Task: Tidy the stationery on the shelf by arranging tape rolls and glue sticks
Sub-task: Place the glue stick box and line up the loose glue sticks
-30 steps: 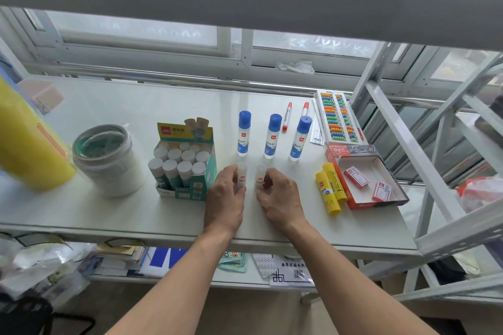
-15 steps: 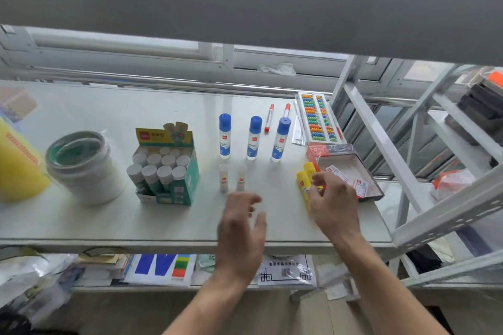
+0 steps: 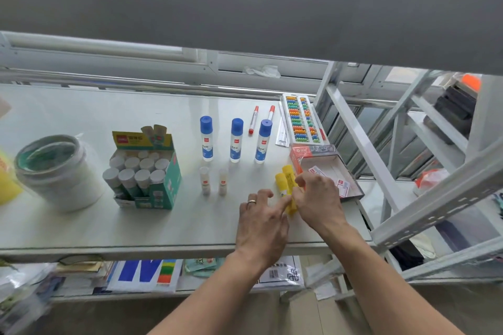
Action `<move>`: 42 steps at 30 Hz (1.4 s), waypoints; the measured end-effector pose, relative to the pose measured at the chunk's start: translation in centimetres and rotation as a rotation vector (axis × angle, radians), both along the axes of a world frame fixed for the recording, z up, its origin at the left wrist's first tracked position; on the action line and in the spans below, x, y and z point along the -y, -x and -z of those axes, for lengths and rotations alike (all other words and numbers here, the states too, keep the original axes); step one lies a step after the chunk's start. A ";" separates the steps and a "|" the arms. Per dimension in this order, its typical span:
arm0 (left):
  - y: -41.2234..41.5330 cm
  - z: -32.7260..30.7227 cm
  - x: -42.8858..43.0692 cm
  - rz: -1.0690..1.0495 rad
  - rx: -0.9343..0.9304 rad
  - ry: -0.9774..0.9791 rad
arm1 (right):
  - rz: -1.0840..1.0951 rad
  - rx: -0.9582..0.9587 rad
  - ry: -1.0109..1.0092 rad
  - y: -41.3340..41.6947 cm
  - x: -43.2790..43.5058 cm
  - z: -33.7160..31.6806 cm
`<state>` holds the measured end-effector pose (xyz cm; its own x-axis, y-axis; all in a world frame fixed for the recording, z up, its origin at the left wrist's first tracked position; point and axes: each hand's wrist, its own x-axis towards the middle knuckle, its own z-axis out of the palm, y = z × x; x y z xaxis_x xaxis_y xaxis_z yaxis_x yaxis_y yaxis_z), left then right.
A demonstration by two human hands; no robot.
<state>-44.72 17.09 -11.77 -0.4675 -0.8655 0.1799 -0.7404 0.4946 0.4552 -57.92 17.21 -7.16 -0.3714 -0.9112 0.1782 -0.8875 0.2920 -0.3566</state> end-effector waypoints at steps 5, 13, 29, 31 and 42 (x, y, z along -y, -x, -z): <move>0.2 -0.1 0.4 -0.184 -0.039 0.019 | 0.027 -0.094 -0.114 -0.7 0.9 -0.4; -0.1 -2.0 1.3 -0.348 -0.054 -0.252 | 0.059 0.005 -0.287 -1.5 1.6 -0.4; -1.1 -0.5 0.9 -0.545 -0.637 -0.241 | 0.036 0.547 0.242 -4.3 -0.8 3.7; -1.0 -0.1 1.1 -0.518 -0.592 -0.199 | 0.035 0.527 0.239 -4.7 -0.7 3.9; -1.2 -0.3 2.2 -0.430 -0.354 -0.179 | 0.001 0.511 0.236 -4.5 -0.3 4.4</move>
